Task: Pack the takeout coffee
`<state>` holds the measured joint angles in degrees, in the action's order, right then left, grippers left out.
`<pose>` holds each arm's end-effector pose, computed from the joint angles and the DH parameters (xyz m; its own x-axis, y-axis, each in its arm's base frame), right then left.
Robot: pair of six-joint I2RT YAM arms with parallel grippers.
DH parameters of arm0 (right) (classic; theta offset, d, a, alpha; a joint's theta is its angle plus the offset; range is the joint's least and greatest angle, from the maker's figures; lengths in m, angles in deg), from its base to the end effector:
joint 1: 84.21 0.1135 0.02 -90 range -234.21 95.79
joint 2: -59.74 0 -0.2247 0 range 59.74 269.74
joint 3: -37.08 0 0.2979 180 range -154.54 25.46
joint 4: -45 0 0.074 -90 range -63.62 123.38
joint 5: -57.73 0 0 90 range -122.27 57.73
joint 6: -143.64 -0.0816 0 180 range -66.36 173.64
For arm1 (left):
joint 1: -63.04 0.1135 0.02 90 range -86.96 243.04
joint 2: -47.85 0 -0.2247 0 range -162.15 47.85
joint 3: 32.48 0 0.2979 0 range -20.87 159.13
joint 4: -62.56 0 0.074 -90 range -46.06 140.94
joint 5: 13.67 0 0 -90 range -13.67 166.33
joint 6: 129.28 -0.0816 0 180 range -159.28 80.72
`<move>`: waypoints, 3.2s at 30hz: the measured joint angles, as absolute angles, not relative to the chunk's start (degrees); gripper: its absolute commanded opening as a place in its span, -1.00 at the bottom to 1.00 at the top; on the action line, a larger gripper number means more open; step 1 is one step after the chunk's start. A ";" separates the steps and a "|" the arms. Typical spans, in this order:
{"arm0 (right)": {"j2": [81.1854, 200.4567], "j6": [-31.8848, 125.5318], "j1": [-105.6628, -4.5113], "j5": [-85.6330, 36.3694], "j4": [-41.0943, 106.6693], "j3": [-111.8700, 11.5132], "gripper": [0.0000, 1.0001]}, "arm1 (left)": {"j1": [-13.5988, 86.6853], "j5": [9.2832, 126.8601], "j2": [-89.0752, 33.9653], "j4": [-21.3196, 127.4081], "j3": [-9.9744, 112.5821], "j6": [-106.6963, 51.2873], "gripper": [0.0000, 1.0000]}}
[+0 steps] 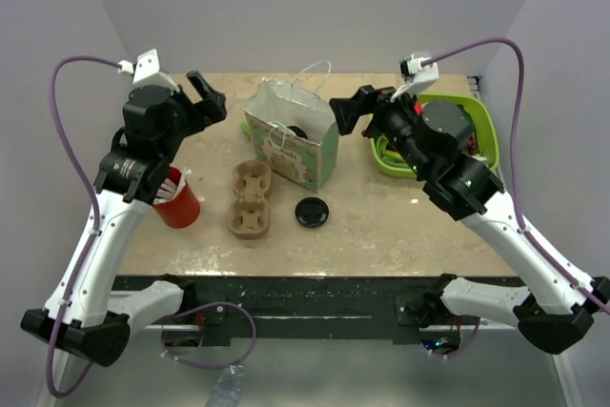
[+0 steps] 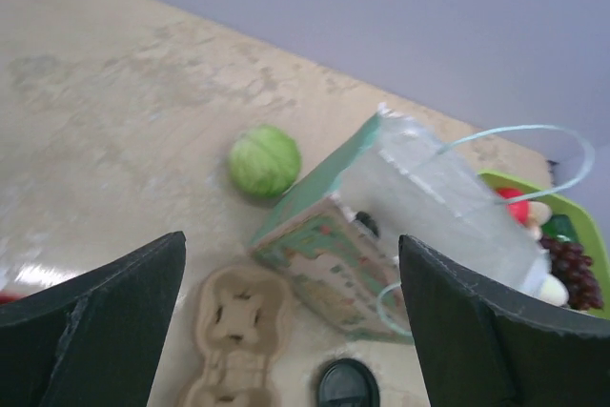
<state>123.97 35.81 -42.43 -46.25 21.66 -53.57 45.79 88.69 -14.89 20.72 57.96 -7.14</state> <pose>0.2682 0.2132 0.4566 -0.1047 0.3049 -0.9466 -0.4565 0.8309 0.3181 0.3202 -0.0811 0.4142 -0.2462 -0.4677 -0.8489 -0.0467 0.8806 -0.4716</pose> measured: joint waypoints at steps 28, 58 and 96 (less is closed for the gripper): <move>121.30 44.08 -42.43 -58.51 10.05 -44.30 0.96 | 45.79 103.40 -5.71 -6.51 40.19 3.22 -0.02; 121.74 45.10 -42.43 -60.28 7.03 -43.40 0.96 | 45.79 109.78 -11.15 -4.04 39.27 2.08 -1.00; 116.27 45.15 -42.43 -59.58 7.62 -43.40 0.96 | 45.79 109.59 -8.83 -3.41 73.11 -7.56 -1.00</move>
